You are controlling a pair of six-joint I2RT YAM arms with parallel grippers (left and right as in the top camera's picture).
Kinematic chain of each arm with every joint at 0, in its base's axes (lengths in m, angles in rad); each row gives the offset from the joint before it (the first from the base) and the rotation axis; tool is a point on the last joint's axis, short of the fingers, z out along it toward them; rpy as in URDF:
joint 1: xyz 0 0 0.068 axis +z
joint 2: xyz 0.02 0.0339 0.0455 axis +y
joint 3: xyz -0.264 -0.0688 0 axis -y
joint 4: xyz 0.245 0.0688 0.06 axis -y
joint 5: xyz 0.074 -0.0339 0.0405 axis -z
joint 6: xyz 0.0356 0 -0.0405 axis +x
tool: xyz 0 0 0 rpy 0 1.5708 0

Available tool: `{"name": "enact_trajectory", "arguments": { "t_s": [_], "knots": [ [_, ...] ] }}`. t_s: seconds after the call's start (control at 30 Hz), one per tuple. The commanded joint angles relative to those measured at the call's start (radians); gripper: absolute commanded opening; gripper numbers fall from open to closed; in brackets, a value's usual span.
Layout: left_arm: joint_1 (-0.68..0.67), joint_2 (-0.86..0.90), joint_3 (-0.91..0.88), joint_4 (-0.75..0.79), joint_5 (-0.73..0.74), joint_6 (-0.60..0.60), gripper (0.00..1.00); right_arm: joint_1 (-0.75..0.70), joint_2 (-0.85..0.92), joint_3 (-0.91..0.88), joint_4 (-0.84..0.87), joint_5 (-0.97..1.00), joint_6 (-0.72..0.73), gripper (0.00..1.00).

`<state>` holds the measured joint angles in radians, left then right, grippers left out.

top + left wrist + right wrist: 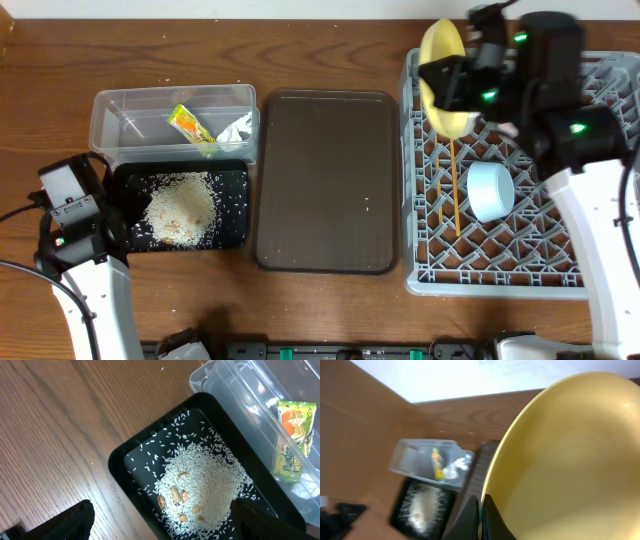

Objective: Sort waste into correct bins and load items into the dishwasher rack
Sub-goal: 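Lift the yellow plate with right gripper into the rack's left slots, then lower the yellow plate upright into the rack and release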

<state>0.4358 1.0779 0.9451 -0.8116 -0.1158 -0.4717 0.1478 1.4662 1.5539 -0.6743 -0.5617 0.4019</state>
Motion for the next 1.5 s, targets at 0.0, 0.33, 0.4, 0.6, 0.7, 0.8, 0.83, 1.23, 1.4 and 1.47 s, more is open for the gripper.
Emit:
{"name": "enact_trajectory", "arguments": {
  "t_s": [0.0,0.33,0.4,0.6,0.7,0.8,0.83,1.23,1.4,1.47],
  "knots": [
    [0.004,0.0,0.016,-0.003,-0.016,-0.005,0.89,-0.092,0.016,-0.036,0.073,-0.378,0.013,0.01],
    [0.004,0.0,0.016,-0.003,-0.016,-0.005,0.9,-0.167,0.087,-0.13,0.194,-0.483,0.002,0.01],
    [0.004,0.0,0.016,-0.003,-0.016,-0.005,0.89,-0.167,0.1,-0.165,0.277,-0.521,0.003,0.01],
    [0.004,0.0,0.016,-0.003,-0.016,-0.005,0.89,-0.167,0.129,-0.238,0.37,-0.515,0.013,0.01],
    [0.004,0.0,0.016,-0.003,-0.016,-0.005,0.89,-0.169,0.145,-0.269,0.403,-0.512,0.013,0.01],
    [0.004,0.0,0.016,-0.003,-0.016,-0.005,0.9,-0.174,0.149,-0.313,0.451,-0.512,0.013,0.01],
    [0.004,0.0,0.016,-0.003,-0.016,-0.005,0.89,-0.176,0.149,-0.325,0.461,-0.509,0.013,0.01],
    [0.004,0.0,0.016,-0.003,-0.016,-0.005,0.9,-0.233,0.149,-0.386,0.491,-0.473,0.012,0.05],
    [0.004,0.0,0.016,-0.003,-0.016,-0.005,0.89,-0.232,0.149,-0.386,0.462,-0.39,0.012,0.08],
    [0.004,0.0,0.016,-0.003,-0.016,-0.005,0.89,-0.232,0.149,-0.386,0.444,-0.352,0.011,0.08]
  ]
}}
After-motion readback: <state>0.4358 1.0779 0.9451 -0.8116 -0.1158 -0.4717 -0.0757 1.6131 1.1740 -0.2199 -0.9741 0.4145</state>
